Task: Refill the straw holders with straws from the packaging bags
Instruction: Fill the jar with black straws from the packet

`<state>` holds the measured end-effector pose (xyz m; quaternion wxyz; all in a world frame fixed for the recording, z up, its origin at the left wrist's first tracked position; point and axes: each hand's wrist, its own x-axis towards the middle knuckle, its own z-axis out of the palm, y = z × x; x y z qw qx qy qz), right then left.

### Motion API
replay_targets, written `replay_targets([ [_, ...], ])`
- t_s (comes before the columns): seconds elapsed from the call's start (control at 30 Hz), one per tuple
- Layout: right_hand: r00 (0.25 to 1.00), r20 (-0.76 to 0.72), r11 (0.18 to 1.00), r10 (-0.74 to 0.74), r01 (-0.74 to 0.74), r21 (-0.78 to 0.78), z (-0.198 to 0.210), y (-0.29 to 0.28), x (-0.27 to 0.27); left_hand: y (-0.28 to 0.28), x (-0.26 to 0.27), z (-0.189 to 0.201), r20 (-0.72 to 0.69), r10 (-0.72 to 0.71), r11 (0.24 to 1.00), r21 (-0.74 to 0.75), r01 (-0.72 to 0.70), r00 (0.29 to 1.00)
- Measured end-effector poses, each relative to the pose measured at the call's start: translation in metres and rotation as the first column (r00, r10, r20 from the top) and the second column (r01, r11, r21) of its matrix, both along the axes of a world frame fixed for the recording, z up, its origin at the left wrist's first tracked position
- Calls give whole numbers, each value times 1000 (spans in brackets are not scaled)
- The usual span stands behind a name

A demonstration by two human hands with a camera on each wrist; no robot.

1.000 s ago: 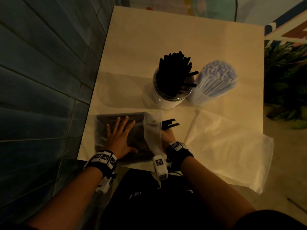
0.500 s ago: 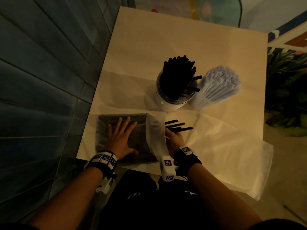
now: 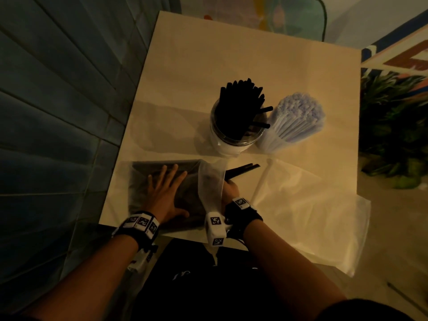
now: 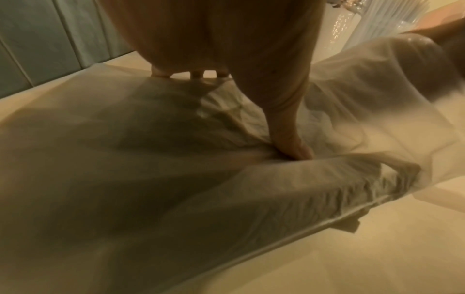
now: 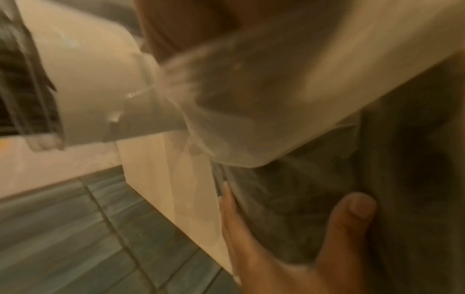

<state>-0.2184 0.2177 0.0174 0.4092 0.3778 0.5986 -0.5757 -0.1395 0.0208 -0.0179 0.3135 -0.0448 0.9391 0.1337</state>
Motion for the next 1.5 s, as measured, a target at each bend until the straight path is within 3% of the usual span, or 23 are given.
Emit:
replay_targets([
  [0.1, 1000, -17, 998, -8, 10, 66, -1, 3, -5, 0, -1, 0, 5, -13, 1000, 0, 13, 1000],
  [0.2, 965, -67, 964, -253, 257, 63, -9, 14, -2, -1, 0, -1, -5, -6, 1000, -2, 6, 1000],
  [0.27, 936, -54, 938, -347, 348, 2, -14, 17, 3, 0, 0, -1, -2, -5, 1000, -6, 5, 1000],
  [0.47, 997, -40, 998, -59, 60, 31, -18, 2, -2, 0, -2, 2, -5, 4, 1000, 26, -3, 1000],
  [0.57, 996, -64, 996, -68, 71, 44, -13, 11, -7, 2, -1, 1, -29, 15, 1000, 28, -14, 999],
  [0.63, 981, -98, 985, -170, 170, -2, -10, 19, -4, 2, 0, 2, -43, 27, 999, 45, -25, 999],
  [0.73, 915, -201, 936, -351, 345, -64, -3, 30, 1, 1, 1, 2, -41, 32, 999, 41, -30, 999],
  [0.8, 882, -309, 931, -357, 361, -44, 8, 39, 1, 2, 0, 4, -45, 36, 998, 46, -34, 998],
  [0.97, 751, -636, 968, -176, 249, 27, 58, 62, -7, -3, -1, 1, -40, 83, 989, 126, -77, 996],
  [1.13, 486, -874, 953, 23, 253, 165, 111, 95, -31, -7, -9, 5, -14, 213, 933, 300, -199, 977],
  [1.2, 348, -934, 952, 78, 252, 173, 135, 103, -38, -3, -16, 14, 39, 325, 859, 405, -312, 945],
  [1.27, 250, -964, 968, 90, 204, 144, 155, 100, -42, 10, -24, 30, 72, 484, 694, 576, -432, 872],
  [1.37, 253, -966, 990, 57, 107, 87, 164, 81, -44, 40, -37, 65, 247, 639, 280, 807, -520, 728],
  [1.43, 305, -951, 997, 57, 24, 68, 160, 64, -40, 58, -45, 86, 488, 648, -12, 774, -633, 585],
  [1.5, 329, -941, 996, 79, -59, 63, 154, 48, -33, 70, -51, 96, 687, 597, -245, 647, -722, 414],
])
